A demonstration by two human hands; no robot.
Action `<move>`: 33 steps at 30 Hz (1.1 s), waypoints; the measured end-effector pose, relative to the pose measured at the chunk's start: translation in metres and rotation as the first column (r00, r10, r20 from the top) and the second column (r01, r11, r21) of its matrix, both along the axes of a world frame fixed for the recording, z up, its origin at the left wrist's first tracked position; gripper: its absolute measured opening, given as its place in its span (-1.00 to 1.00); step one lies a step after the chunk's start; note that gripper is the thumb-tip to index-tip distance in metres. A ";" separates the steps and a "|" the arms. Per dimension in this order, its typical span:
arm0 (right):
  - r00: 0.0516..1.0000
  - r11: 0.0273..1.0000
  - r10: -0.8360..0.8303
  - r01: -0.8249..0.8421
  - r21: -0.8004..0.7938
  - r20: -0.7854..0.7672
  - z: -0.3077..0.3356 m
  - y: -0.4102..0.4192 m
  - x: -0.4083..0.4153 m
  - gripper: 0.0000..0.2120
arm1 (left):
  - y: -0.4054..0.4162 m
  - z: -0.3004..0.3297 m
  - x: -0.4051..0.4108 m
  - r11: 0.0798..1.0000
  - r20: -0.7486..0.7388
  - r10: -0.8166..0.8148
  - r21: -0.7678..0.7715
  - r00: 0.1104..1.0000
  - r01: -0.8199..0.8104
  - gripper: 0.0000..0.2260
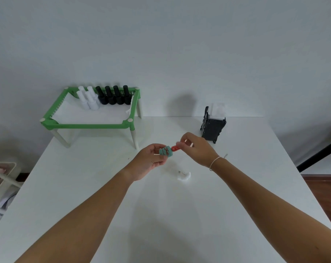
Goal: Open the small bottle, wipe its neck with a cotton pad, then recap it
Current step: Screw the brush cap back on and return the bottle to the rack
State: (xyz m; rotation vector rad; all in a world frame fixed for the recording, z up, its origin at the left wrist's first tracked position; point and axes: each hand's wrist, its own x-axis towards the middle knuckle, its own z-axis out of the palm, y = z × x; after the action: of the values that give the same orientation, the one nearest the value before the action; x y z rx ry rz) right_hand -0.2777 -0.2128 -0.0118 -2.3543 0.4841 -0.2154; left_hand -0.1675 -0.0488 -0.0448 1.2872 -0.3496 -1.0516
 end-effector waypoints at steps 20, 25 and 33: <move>0.999 0.999 -0.003 0.001 -0.040 -0.053 0.000 0.002 0.003 -0.51 | 0.000 0.002 0.001 1.000 0.011 0.003 0.004 1.000 -0.003 -0.74; 1.000 0.999 0.002 -0.001 -0.039 0.024 -0.001 0.003 0.000 -0.78 | 0.001 0.004 0.001 1.000 0.010 0.008 0.010 1.000 -0.008 -0.74; 0.999 0.999 -0.013 0.015 -0.031 0.045 0.000 0.002 -0.001 -0.77 | 0.001 0.005 0.000 1.000 0.012 0.002 0.013 1.000 -0.002 -0.75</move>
State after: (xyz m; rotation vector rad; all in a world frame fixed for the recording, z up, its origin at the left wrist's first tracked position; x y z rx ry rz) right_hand -0.2787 -0.2105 -0.0122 -2.3719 0.4791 -0.2830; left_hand -0.1676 -0.0477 -0.0396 1.3059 -0.3513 -1.0465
